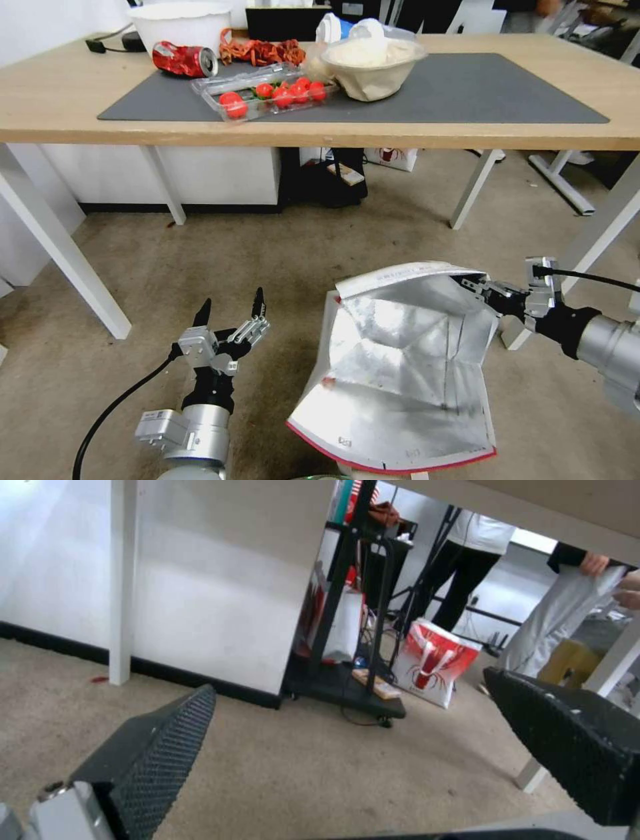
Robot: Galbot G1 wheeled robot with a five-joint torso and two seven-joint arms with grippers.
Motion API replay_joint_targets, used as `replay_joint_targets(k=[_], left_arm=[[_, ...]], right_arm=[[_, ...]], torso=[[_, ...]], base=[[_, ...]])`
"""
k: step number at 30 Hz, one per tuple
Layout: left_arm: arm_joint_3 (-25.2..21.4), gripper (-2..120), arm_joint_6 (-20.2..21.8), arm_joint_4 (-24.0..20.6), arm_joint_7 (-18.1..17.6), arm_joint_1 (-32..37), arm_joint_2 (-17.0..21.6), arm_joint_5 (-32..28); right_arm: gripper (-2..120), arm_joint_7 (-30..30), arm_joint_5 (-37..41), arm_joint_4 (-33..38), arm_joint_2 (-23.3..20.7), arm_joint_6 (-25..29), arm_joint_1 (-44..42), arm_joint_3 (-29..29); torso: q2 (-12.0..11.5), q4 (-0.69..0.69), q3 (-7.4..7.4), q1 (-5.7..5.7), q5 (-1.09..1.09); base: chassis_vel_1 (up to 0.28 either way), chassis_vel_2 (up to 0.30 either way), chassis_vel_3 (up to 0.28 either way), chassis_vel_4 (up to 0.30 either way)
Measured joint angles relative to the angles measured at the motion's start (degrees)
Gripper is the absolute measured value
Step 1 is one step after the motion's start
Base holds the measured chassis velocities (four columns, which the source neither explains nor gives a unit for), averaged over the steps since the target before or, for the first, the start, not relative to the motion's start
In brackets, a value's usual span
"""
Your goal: Pick up the food delivery bag from the floor and place it on the table.
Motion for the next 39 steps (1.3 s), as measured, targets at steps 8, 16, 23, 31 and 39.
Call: replay_joint_targets(k=[8, 16, 23, 31, 39], left_arm=[[-0.3, 100, -0.5, -0.3, -0.6, 0.0, -0.2, -0.2], [-0.8, 100, -0.4, -0.9, -2.8, 0.0, 0.1, -0.5], [-0.6, 100, -0.4, -1.1, -2.8, 0.2, -0.4, 0.0], [-0.4, 100, -0.6, -1.7, -3.2, 0.6, -0.5, -0.3], [-0.3, 100, -2.3, -1.9, -4.0, 0.9, -0.7, -1.2]], right_arm=[[0, 0.3, 1.4, 1.5, -0.4, -0.9, 0.2, -0.2], [0, 1.0, 2.3, 3.2, -0.2, -1.3, 0.4, -1.0], [0, 1.0, 2.4, 3.7, -0.3, -1.5, 0.3, -1.1], [0, 0.5, 1.7, 3.7, -0.1, -1.6, 0.4, -1.9], [0, -0.1, 0.9, 3.7, 0.0, -1.7, 0.4, -2.4]], torso=[[0.0, 0.00, 0.00, 0.00, 0.01], [0.0, 0.00, 0.00, 0.00, 0.01], [0.0, 0.00, 0.00, 0.00, 0.02], [0.0, 0.00, 0.00, 0.00, 0.01], [0.2, 0.00, 0.05, 0.04, 0.02]], base=[[0.000, 0.000, 0.000, 0.000], [0.000, 0.000, 0.000, 0.000], [0.000, 0.000, 0.000, 0.000], [0.000, 0.000, 0.000, 0.000], [0.000, 0.000, 0.000, 0.000]])
